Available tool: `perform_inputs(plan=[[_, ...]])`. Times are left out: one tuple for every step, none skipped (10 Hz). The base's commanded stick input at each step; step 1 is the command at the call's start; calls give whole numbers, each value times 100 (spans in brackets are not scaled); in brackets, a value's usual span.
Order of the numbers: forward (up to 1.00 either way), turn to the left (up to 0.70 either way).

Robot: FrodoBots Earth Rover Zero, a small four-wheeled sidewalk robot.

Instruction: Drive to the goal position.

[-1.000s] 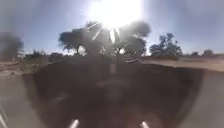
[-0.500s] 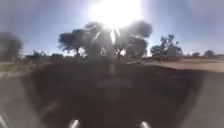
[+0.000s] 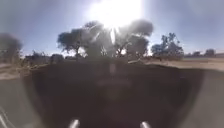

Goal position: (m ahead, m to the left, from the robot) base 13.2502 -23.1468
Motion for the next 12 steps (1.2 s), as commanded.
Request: perform_inputs(plan=[[70,0],[70,0],[70,0],[70,0],[70,0],[70,0],[70,-6],[70,-27],[70,-21],[70,0],[70,0],[70,0]])
